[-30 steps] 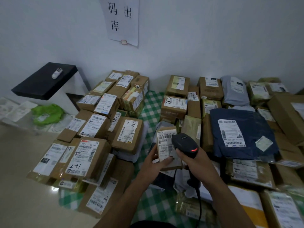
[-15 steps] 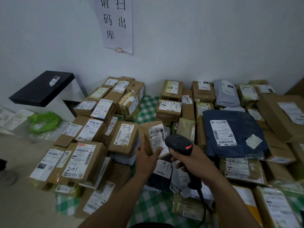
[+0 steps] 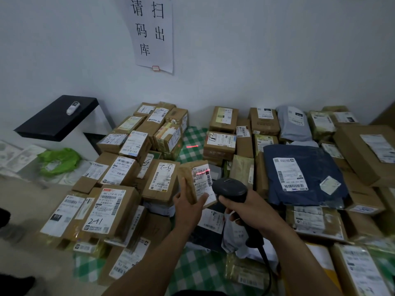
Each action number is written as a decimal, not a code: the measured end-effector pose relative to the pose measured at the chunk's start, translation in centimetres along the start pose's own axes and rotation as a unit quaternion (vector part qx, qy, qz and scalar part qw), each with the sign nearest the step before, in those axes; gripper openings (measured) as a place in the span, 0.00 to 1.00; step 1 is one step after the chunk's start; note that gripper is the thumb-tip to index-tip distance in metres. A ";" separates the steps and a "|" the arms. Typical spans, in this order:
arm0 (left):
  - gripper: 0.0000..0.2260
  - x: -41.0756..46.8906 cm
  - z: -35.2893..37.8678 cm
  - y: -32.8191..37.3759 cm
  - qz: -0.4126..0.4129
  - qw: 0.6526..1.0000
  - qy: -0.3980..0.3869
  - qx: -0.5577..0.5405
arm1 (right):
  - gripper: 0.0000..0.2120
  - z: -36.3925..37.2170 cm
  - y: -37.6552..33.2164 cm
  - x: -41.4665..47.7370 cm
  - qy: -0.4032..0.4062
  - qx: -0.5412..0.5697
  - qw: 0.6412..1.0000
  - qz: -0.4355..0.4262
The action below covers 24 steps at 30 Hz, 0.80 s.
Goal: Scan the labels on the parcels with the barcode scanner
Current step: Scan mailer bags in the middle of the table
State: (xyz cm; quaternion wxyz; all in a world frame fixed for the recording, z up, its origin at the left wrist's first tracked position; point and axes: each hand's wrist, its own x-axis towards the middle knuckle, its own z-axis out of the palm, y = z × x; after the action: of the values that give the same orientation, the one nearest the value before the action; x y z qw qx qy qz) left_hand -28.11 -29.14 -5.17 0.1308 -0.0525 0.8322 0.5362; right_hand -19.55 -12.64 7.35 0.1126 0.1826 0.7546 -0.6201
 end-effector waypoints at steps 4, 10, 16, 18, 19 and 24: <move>0.46 0.1 -0.2 -0.1 -0.002 1.000 0.003 -0.003 | 0.11 0.1 0.2 0.1 -0.003 0.001 1.000 0.002; 0.46 -0.2 -0.4 0.3 -0.001 1.000 0.000 -0.005 | 0.10 0.2 0.2 0.2 -0.005 -0.002 1.000 0.003; 0.47 -0.4 -0.6 -0.1 0.001 1.000 -0.008 -0.024 | 0.11 0.3 0.4 0.3 -0.008 0.000 1.000 -0.007; 0.45 -0.9 -1.2 -0.6 -0.007 0.997 -0.017 -0.068 | 0.13 0.6 0.8 0.5 0.002 -0.003 1.000 -0.010; 0.42 -1.7 -1.7 -0.5 -0.015 0.996 -0.019 -0.089 | 0.14 0.8 1.0 0.7 0.005 -0.005 1.000 -0.011; 0.21 -6.0 -4.9 -3.0 -0.046 0.992 -0.022 -0.119 | 0.16 2.7 1.7 0.9 -0.017 -0.033 0.999 -0.014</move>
State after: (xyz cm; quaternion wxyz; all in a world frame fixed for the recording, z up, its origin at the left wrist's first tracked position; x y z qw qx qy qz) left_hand -22.48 -35.18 -4.29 0.1663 -0.0941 0.7560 0.6260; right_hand -19.87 -14.92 4.90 0.1222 0.1574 0.7751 -0.5995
